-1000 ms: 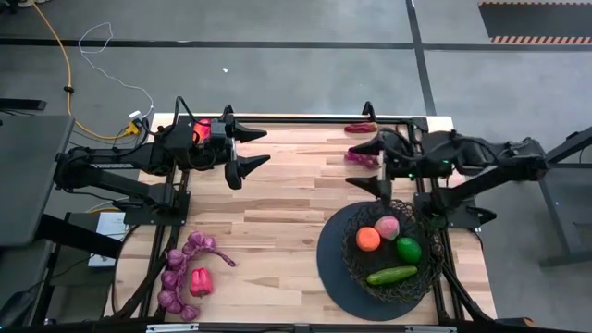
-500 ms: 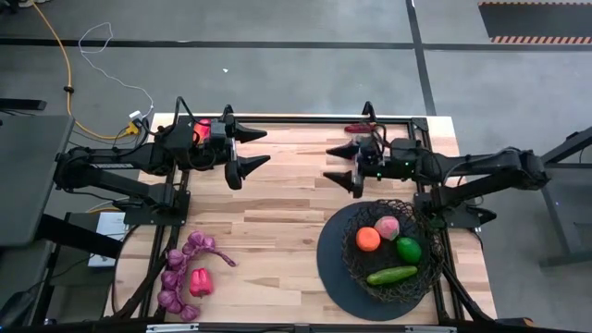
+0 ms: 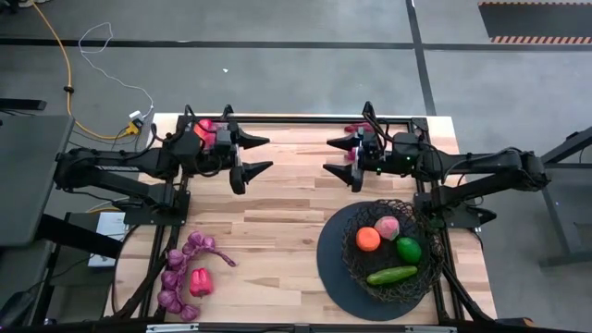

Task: Build produce basket
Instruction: Put the pink dragonfruit into the basket

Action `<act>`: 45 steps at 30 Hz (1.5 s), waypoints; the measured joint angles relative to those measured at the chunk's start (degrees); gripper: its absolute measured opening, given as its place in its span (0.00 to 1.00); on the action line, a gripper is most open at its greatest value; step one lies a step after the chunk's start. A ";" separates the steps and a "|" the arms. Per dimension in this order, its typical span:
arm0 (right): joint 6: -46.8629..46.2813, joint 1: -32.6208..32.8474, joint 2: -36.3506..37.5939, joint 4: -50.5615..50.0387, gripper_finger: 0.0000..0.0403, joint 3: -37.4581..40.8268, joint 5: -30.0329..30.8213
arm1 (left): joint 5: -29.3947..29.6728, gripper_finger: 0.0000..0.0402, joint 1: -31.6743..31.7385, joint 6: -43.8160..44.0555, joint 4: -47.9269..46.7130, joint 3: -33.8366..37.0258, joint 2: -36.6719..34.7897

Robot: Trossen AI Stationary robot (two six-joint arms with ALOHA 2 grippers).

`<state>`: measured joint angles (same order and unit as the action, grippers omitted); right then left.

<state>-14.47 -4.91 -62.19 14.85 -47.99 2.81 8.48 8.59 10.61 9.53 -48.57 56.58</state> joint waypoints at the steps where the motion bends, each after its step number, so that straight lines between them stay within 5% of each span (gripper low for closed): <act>1: -0.02 0.01 0.00 0.00 0.96 0.00 0.00 | 0.12 0.81 -0.28 0.29 1.18 1.06 0.00; 15: -0.06 0.02 0.00 0.00 0.96 0.00 0.01 | 0.33 0.78 0.02 0.79 4.97 5.13 0.00; 24: -2.29 0.02 0.00 -0.86 0.96 -0.04 0.02 | 9.61 0.78 0.12 3.01 2.09 5.06 -0.02; 30: -2.58 0.02 0.00 -2.06 0.96 -0.04 0.50 | 21.93 0.78 5.14 8.92 -22.32 -1.56 0.19; 38: -2.59 0.02 0.00 -2.16 0.96 -0.07 1.18 | 19.84 0.78 24.78 17.24 -56.22 -5.55 4.59; 45: -2.48 0.02 0.00 -2.16 0.96 -0.04 1.16 | 15.58 0.78 36.97 17.88 -61.40 -0.58 7.43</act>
<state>-16.95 -4.89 -62.19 12.69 -48.03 3.97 24.06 45.56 28.49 -51.86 -49.15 64.01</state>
